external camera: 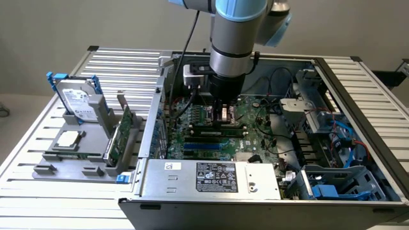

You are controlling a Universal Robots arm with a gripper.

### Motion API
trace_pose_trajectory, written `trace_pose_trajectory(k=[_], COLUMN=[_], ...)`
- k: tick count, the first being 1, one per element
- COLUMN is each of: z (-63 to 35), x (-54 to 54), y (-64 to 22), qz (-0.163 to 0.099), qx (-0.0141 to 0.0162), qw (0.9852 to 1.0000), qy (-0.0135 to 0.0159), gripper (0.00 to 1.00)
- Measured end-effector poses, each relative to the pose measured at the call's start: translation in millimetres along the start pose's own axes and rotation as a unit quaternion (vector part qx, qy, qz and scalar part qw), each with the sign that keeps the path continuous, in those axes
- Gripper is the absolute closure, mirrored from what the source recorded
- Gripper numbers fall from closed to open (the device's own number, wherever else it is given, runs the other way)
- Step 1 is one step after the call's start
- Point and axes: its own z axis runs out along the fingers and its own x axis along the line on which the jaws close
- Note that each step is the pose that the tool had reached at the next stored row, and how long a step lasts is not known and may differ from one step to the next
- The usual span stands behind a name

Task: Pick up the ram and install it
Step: 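Press down the ram until it locks into place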

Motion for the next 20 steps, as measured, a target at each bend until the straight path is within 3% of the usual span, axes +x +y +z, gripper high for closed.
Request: trace_pose_trajectory(k=[5, 10, 20], z=[-15.4, -16.5, -16.6], x=[0.9, 1.2, 1.2], y=[-8.7, -13.9, -14.0], qz=[0.0, 0.0, 0.0], qx=[-0.0072, -0.0076, -0.0076], qw=[1.0, 1.0, 1.0], qy=[0.0002, 0.0001, 0.0002], gripper=[0.89, 0.89, 0.89])
